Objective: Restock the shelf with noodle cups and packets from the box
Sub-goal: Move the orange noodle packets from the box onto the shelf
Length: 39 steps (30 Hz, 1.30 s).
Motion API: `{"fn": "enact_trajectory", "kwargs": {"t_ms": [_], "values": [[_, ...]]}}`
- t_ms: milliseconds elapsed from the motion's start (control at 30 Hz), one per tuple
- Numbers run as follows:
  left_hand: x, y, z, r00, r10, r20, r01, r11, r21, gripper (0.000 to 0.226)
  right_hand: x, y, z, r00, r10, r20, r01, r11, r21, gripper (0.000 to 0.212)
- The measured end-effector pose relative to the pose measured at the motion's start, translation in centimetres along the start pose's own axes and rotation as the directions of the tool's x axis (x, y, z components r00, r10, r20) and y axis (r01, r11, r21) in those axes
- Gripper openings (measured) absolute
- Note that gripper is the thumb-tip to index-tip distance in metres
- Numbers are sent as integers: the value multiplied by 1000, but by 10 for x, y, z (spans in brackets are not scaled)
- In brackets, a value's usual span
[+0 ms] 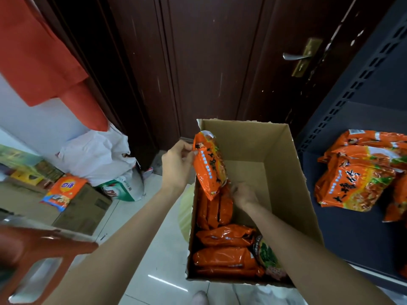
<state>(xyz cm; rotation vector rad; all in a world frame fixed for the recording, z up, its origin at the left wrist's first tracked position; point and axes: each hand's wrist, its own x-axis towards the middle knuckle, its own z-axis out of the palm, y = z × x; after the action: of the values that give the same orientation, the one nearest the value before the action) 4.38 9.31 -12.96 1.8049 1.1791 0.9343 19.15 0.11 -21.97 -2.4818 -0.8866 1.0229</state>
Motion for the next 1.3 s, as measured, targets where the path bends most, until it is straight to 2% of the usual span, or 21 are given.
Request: {"fn": "enact_trajectory", "kwargs": {"t_ms": [133,233,333,400,533,600,733,833,933,1000,1200,1300], "values": [[1,6,-1,1000,-10,-9,10,998,-65,6,-2,5,-9,998,32,-51,-33,999,-18,20],[2,15,-3,1000,-4,6,5,991,-130,5,-6,8,-26,987,85,-135,-74,994,82,22],[4,28,-5,1000,29,12,-27,989,-148,10,-14,10,-50,966,107,-237,-59,978,200,12],[4,37,-6,999,46,27,-41,986,-164,13,-27,9,-69,944,97,-316,-4,959,284,13],[6,61,-4,990,119,78,-105,980,-172,8,-61,5,-112,886,-11,-463,221,888,403,12],[6,79,1,980,176,93,-158,971,-181,6,-78,7,-137,843,-56,-535,327,843,428,11],[1,122,24,952,286,110,-255,938,-234,4,-111,19,-185,756,-59,-652,463,752,469,23],[-5,152,50,931,335,148,-283,914,-291,5,-134,38,-217,674,-41,-738,510,748,424,19],[-15,175,81,902,370,223,-286,899,-331,10,-148,67,-240,599,-7,-801,496,789,363,15],[-25,184,104,876,389,286,-284,894,-348,13,-155,88,-249,575,24,-818,473,806,356,19],[-49,176,177,791,348,503,-217,928,-302,26,-162,133,-254,603,109,-790,402,814,419,23],[-58,164,205,745,299,597,-166,949,-267,30,-159,145,-251,603,102,-791,349,858,377,14]]}}
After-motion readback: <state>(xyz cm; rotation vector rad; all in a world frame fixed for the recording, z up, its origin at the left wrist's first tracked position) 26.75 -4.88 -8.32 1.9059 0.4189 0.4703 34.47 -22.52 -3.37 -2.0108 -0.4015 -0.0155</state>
